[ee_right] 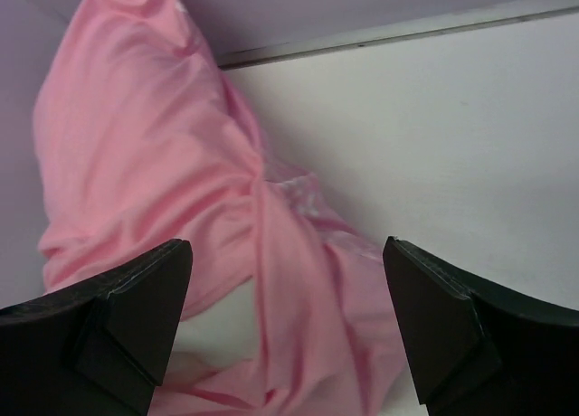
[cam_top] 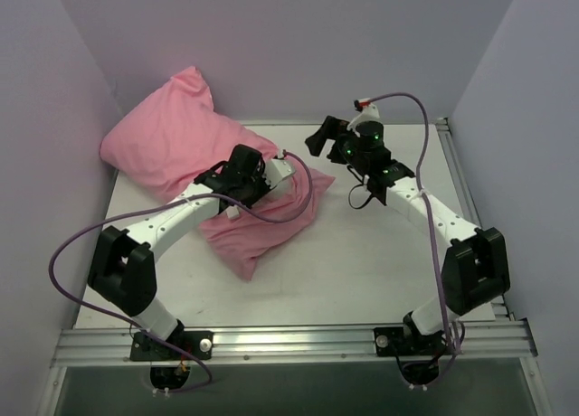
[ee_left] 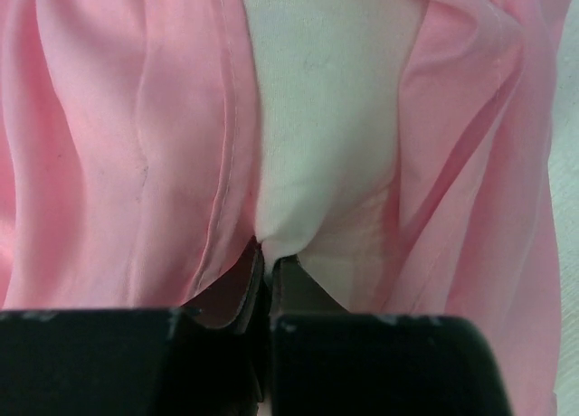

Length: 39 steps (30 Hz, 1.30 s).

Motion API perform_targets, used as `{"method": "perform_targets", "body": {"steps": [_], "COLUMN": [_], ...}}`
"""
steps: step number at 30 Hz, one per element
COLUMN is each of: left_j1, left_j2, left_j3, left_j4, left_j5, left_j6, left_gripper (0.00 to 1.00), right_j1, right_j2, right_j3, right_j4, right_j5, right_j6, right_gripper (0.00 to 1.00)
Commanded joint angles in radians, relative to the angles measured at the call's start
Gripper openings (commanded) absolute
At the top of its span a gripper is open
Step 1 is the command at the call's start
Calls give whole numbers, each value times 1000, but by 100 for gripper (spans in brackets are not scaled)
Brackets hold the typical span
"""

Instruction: Remove the pillowcase from the pillow

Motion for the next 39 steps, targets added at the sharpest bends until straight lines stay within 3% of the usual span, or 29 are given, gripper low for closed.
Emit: {"method": "perform_targets", "body": {"steps": [1,8,13,17,24,31,39], "left_j1": [7,7,10,15,33,53,55], "left_j2": [9,6,14,23,26,12,14], "left_j3": [53,65,78,85,87,71,68], "left_j4": [-20,-22,-22,-20,-22,-25,-23], "left_j5": [18,20,6,5,-3,-8,-8], "left_j6": [-47,-81,-92,-94,-90,-81,-84], "left_gripper": [2,2,2,2,2,2,2], "right_j1": [80,125,133,130,90,30,31], "right_j2": [87,266,276,250,227,211,208], "right_j3": [59,159,104,50,-14,-51,-79], "right_j4": [-80,-91,-59,-49,-62,-62,-36], "right_j5": [15,-29,-35,-13,32,27,-46], "right_j6": [-37,-32,-12,-10,2,14,36], "right_gripper": [91,83,73,55,49,50,46]}}
